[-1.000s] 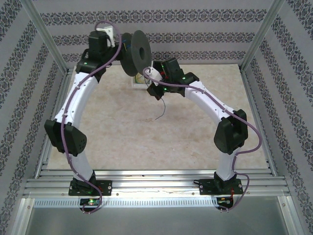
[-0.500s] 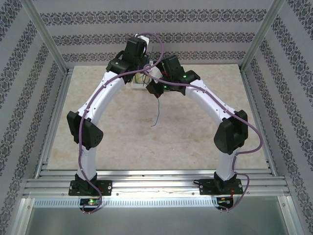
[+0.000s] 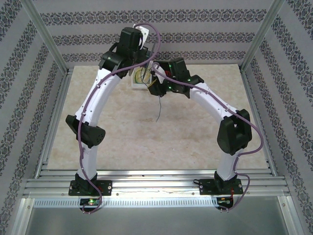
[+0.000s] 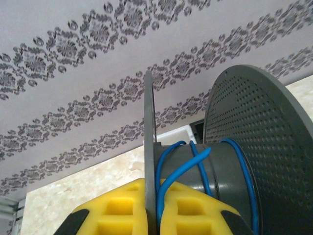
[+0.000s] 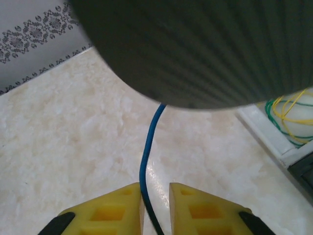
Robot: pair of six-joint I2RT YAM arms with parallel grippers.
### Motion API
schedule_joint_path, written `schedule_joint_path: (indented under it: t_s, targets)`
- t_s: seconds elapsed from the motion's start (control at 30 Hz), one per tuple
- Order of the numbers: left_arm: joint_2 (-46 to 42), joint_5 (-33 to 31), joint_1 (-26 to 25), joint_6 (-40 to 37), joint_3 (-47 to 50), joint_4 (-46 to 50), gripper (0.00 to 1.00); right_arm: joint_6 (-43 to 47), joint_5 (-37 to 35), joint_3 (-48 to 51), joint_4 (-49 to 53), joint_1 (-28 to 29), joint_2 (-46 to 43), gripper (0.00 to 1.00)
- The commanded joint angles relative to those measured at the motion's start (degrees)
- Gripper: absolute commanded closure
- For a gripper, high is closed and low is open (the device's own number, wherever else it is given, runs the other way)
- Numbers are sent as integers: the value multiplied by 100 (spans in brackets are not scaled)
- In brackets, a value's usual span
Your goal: Wrap the cables
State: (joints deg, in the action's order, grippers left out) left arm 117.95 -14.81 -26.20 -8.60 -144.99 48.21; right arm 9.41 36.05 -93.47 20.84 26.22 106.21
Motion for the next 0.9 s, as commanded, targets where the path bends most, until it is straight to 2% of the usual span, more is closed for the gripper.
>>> schedule_joint_path:
  t_s: [0.0, 0.27, 0.53, 0.87]
  targets:
    - [-166, 268, 9, -50, -402, 434, 100, -382, 468, 328, -769, -271, -198, 79]
    - [-370, 481, 9, 30, -431, 499, 100, -337, 639, 600, -939, -381, -230, 72]
    - [-542, 876, 4, 154, -553, 774, 100, -229, 550, 1407, -1111, -1084, -713, 43]
    - [-1060, 1651, 9, 427, -574, 993, 100, -207, 479, 2529, -1442, -1914, -1323, 31]
